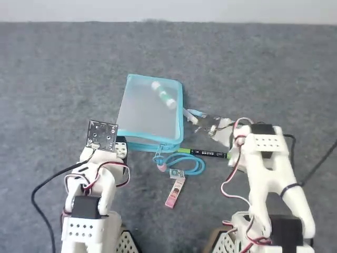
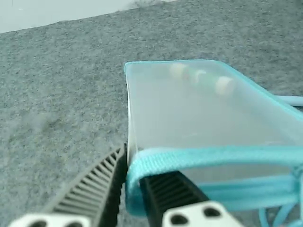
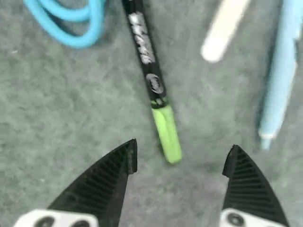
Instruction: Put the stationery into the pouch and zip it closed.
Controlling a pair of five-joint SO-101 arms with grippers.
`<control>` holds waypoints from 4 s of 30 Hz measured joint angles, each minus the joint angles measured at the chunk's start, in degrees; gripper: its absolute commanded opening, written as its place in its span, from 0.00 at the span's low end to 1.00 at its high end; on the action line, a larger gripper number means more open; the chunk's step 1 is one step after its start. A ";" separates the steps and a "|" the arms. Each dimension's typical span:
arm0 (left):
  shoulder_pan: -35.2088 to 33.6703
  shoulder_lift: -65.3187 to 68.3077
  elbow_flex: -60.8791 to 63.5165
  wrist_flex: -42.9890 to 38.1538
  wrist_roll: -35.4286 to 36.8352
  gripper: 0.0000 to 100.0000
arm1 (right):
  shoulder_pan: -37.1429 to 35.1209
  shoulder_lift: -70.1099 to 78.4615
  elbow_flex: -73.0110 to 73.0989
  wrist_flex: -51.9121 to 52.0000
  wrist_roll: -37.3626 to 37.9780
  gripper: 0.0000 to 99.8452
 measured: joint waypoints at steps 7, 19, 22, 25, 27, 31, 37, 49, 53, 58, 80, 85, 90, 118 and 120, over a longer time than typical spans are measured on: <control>0.00 0.00 0.00 0.00 0.00 0.01 | -1.32 2.37 0.44 -4.75 0.88 0.19; 0.00 0.00 0.00 0.00 -0.09 0.01 | -0.79 11.96 -1.05 -8.26 1.05 0.02; 0.00 0.00 0.00 0.00 -0.09 0.01 | 1.23 12.22 -2.29 -6.95 -0.26 0.03; 0.00 0.00 0.00 0.00 -0.09 0.01 | 4.57 12.31 -3.52 -4.66 -5.36 0.01; 0.00 0.00 0.00 0.00 -0.09 0.01 | 6.77 12.31 -4.84 -2.81 -7.21 0.01; 0.00 0.00 0.00 0.00 -0.09 0.01 | 10.11 12.31 -8.53 2.64 -8.09 0.01; 0.00 0.00 0.00 0.00 -0.09 0.01 | 12.92 4.66 -13.27 18.02 -8.26 0.01; -0.35 0.00 0.00 0.00 1.58 0.01 | 6.15 -37.54 -13.54 39.91 -15.21 0.01; -0.35 0.00 0.00 0.00 1.58 0.01 | -2.46 -42.20 -13.54 40.00 -17.41 0.01; -0.35 0.00 0.00 0.00 1.58 0.01 | -18.64 -37.36 -13.89 40.00 -25.67 0.01; -0.35 0.00 0.00 0.00 1.58 0.01 | -33.05 4.84 -40.62 40.00 -48.88 0.01; -0.26 0.00 0.00 0.00 1.58 0.01 | -33.49 14.33 -51.25 40.00 -55.12 0.01; -0.26 0.00 0.00 0.00 1.58 0.01 | -33.85 24.09 -61.27 40.00 -63.30 0.01; -4.31 0.00 0.88 -2.11 3.34 0.01 | -16.26 18.29 -63.12 40.00 -44.75 0.22; -4.40 0.00 0.88 -2.11 3.34 0.01 | -9.93 18.29 -58.73 39.21 -39.65 0.22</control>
